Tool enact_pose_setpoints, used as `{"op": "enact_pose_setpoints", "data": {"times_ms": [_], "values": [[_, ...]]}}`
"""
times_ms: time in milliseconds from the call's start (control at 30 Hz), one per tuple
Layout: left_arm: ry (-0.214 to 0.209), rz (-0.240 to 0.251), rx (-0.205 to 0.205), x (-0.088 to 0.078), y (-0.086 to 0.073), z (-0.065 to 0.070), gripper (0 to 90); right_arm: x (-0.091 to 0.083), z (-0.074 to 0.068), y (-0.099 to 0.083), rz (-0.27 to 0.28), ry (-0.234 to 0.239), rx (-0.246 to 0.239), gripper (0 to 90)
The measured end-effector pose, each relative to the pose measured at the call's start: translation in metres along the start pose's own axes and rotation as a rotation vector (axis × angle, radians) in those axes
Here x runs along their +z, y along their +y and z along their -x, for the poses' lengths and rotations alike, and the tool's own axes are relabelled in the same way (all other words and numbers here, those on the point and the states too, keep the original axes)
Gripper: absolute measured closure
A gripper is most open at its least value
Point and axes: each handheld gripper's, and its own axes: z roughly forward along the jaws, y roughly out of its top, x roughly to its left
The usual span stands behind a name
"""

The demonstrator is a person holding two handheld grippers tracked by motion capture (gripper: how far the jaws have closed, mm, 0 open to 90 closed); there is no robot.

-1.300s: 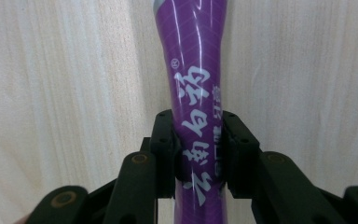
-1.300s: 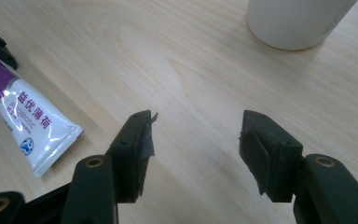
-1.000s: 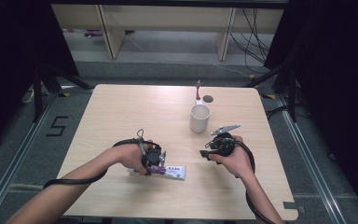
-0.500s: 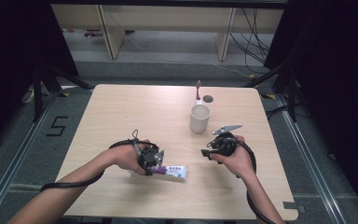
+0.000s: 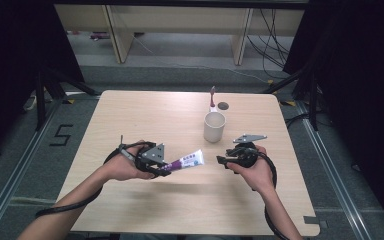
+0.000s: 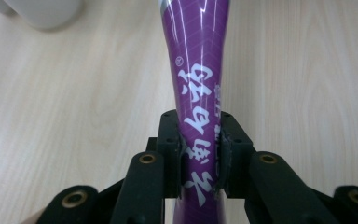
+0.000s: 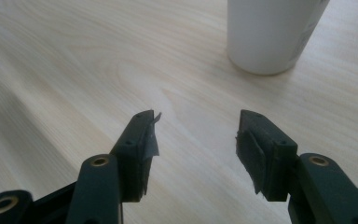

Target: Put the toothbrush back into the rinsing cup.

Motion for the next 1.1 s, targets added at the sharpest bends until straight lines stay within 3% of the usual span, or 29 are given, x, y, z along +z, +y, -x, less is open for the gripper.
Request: {"op": "enact_pose_setpoints", "data": {"times_ms": [33, 100, 133, 167, 200, 233, 267, 300, 333, 400, 500, 567, 600, 633, 700, 800, 833, 867, 900, 1000, 1033, 1067, 1100], "values": [[0.021, 0.048, -0.02, -0.001, -0.002, 0.002, 73.9, -0.001, -0.002, 0.0, 0.012, 0.02, 0.02, 47.6], [0.038, 0.13, -0.06, -0.004, -0.004, 0.005, 74.0, -0.002, -0.004, -0.001, 0.039, 0.013, 0.02, 47.7], [0.051, 0.168, -0.079, -0.006, -0.005, 0.007, 74.1, -0.003, -0.004, -0.001, 0.053, 0.007, 0.002, 47.8], [0.057, 0.193, -0.092, -0.007, -0.006, 0.007, 74.1, -0.001, -0.006, -0.001, 0.076, 0.033, 0.006, 47.8], [0.078, 0.228, -0.115, -0.008, -0.007, 0.009, 74.2, -0.003, -0.007, 0.0, 0.082, 0.016, -0.01, 47.8], [0.086, 0.248, -0.128, -0.009, -0.008, 0.009, 74.2, -0.002, -0.011, 0.0, 0.096, 0.03, 0.029, 47.8], [0.103, 0.278, -0.141, -0.009, -0.009, 0.009, 74.3, -0.002, -0.01, 0.001, 0.112, 0.038, -0.007, 47.8], [0.111, 0.302, -0.165, -0.009, -0.009, 0.01, 74.3, -0.004, -0.011, 0.001, 0.118, 0.024, -0.012, 47.8], [0.127, 0.32, -0.179, -0.009, -0.01, 0.01, 74.3, -0.004, -0.014, 0.001, 0.129, 0.04, 0.013, 47.8], [0.172, 0.378, -0.227, -0.009, -0.012, 0.01, 74.4, -0.005, -0.017, 0.003, 0.164, 0.051, -0.007, 47.8], [0.227, 0.428, -0.268, -0.006, -0.013, 0.01, 74.4, -0.008, -0.025, 0.005, 0.222, 0.08, 0.015, 47.8], [0.255, 0.448, -0.297, -0.004, -0.014, 0.01, 74.4, -0.009, -0.028, 0.007, 0.27, 0.104, -0.008, 47.7], [0.266, 0.462, -0.299, -0.002, -0.014, 0.009, 74.4, -0.009, -0.031, 0.008, 0.283, 0.123, 0.008, 47.8], [0.278, 0.458, -0.307, -0.001, -0.014, 0.01, 74.4, -0.009, -0.033, 0.01, 0.319, 0.133, -0.021, 47.7], [0.294, 0.463, -0.316, 0.002, -0.015, 0.01, 74.4, -0.01, -0.038, 0.013, 0.354, 0.156, -0.014, 47.6], [0.299, 0.463, -0.332, 0.007, -0.015, 0.01, 74.4, -0.012, -0.047, 0.019, 0.394, 0.192, 0.003, 46.6], [0.302, 0.464, -0.334, 0.009, -0.014, 0.011, 74.4, -0.012, -0.049, 0.021, 0.416, 0.2, -0.017, 46.0], [0.301, 0.463, -0.336, 0.011, -0.014, 0.011, 74.4, -0.012, -0.053, 0.023, 0.414, 0.214, -0.001, 45.5], [0.301, 0.462, -0.339, 0.012, -0.014, 0.012, 74.4, -0.011, -0.055, 0.026, 0.43, 0.231, -0.018, 45.4], [0.308, 0.46, -0.333, 0.017, -0.01, 0.013, 74.4, -0.01, -0.062, 0.031, 0.438, 0.23, -0.03, 45.1], [0.309, 0.463, -0.33, 0.018, -0.009, 0.014, 74.4, -0.008, -0.066, 0.034, 0.45, 0.24, -0.013, 45.1], [0.311, 0.461, -0.329, 0.018, -0.008, 0.014, 74.4, -0.007, -0.065, 0.036, 0.454, 0.243, -0.044, 45.1], [0.312, 0.469, -0.33, 0.02, -0.007, 0.014, 74.4, -0.007, -0.068, 0.037, 0.453, 0.242, -0.021, 45.3]]}}
